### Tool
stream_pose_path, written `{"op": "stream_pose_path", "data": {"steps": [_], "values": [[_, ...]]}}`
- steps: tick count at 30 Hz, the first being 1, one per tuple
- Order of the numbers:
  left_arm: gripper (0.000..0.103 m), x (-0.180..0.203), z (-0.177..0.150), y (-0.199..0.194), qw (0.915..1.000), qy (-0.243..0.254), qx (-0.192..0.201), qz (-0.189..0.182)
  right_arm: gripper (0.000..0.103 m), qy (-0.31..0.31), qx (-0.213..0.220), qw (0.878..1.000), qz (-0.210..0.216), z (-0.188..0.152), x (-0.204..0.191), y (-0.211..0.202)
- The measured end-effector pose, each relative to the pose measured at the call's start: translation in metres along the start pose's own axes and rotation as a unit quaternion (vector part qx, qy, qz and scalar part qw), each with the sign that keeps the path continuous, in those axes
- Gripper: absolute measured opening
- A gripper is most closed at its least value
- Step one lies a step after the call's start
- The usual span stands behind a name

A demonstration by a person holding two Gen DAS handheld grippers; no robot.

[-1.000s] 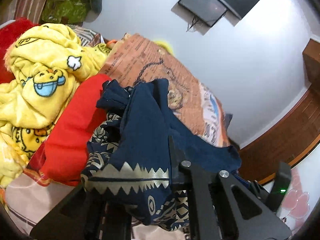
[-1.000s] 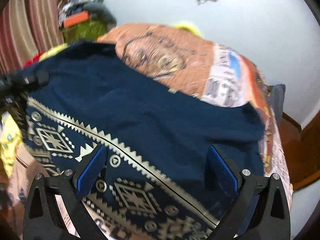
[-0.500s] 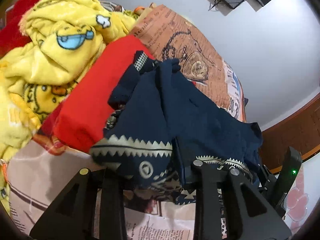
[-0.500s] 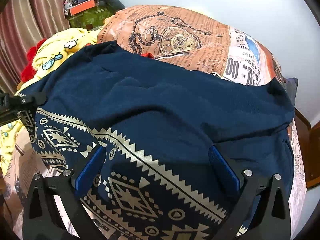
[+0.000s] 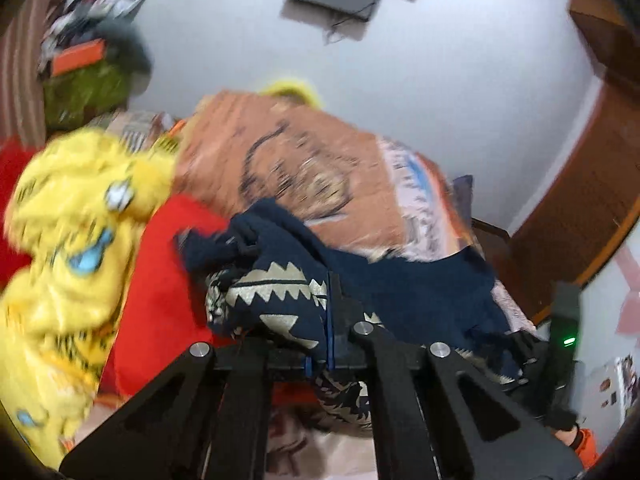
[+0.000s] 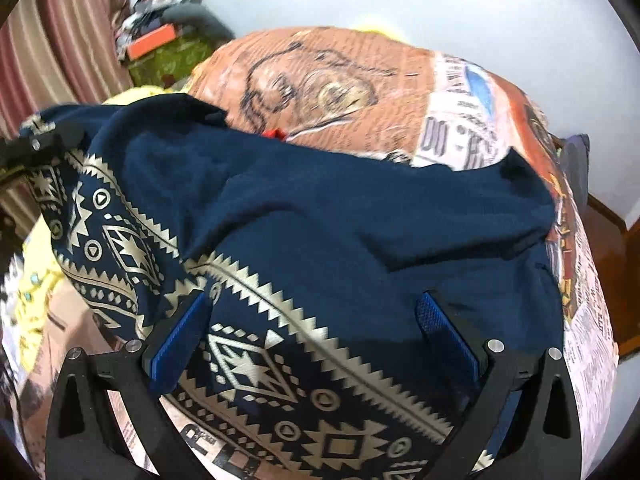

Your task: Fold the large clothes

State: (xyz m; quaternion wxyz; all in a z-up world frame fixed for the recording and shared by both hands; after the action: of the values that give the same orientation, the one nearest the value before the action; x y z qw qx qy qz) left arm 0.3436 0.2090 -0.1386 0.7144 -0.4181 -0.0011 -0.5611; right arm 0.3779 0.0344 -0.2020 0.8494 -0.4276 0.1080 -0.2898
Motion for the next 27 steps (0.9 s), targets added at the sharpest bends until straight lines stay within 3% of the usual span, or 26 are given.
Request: {"op": "stream_pose_path", "data": {"steps": [5, 7, 14, 18, 22, 27], "values": [[0.003, 0.071, 0.004, 0.010, 0.9976, 0.054, -0.003, -0.042, 0.101, 0.043, 0.000, 0.999, 0.033, -0.013, 0.020, 0.001], [0.003, 0.098, 0.000, 0.016, 0.9954, 0.081, 0.001, -0.051, 0.101, 0.060, 0.008, 0.998, 0.027, -0.020, 0.032, -0.013], [0.003, 0.172, -0.031, 0.052, 0.9842, 0.144, -0.040, -0.096, 0.101, 0.089, 0.031, 0.992, -0.082, -0.064, 0.094, -0.086], [0.003, 0.200, -0.066, 0.071, 0.9701, 0.191, -0.097, -0.115, 0.101, 0.113, 0.020, 0.986, -0.120, -0.089, 0.123, -0.106], [0.003, 0.221, -0.119, 0.087, 0.9434, 0.270, -0.155, -0.115, 0.101, 0.134, 0.005, 0.981, -0.141, -0.113, 0.144, -0.115], [0.003, 0.213, -0.157, 0.103, 0.9223, 0.278, -0.234, -0.131, 0.101, 0.156, -0.006, 0.977, -0.143, -0.135, 0.150, -0.118]]}}
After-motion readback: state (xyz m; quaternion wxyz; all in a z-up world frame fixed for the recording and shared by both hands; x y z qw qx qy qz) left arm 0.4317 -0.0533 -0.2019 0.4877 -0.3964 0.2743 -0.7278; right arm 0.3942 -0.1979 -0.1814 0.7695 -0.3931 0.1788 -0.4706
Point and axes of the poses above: each gripper's, at about its wrist camera, not at the fingertips, and y roughly the way its jaws point, x to its right, z to its top, the point moved 1 cm from there along y, roughly the way its jaws point, and after that the axes turned 15 degrees about -y, right-handed, at the moved point
